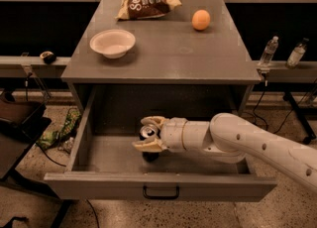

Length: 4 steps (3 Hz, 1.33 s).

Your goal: Pick pepsi can from top drawer and place on counter

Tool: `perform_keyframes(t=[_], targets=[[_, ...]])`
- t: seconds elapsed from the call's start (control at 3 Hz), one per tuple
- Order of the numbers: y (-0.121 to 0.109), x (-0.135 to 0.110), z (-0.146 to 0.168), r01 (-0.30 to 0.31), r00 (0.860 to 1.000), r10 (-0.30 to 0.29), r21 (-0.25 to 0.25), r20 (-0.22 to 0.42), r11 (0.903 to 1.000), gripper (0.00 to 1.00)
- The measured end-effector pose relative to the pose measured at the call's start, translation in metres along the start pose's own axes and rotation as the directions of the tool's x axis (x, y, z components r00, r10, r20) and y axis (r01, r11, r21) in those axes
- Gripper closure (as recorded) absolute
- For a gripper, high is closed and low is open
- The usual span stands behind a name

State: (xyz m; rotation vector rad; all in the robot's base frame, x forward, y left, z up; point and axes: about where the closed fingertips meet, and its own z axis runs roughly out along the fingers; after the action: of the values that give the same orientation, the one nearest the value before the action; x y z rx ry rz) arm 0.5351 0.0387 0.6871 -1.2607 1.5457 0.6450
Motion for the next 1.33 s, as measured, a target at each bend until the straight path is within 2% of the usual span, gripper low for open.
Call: perform_keyframes(t=[0.33, 0.67, 1.0, 1.33], targets=[[0.001, -0.006, -0.003, -0.002, 1.000, 0.002, 0.009, 0.010, 1.0000, 0.96], [0.010, -0.055, -0.052, 0.000, 0.999, -0.001, 0.022, 0.042, 0.9998, 1.00], [-0.015, -0.147, -0.193, 0.000, 0.998, -0.011, 0.159, 0.066, 0.9873, 1.00], [-0.034, -0.209, -0.269, -0.015, 0.995, -0.006, 0.208, 0.103, 0.9781, 1.00]])
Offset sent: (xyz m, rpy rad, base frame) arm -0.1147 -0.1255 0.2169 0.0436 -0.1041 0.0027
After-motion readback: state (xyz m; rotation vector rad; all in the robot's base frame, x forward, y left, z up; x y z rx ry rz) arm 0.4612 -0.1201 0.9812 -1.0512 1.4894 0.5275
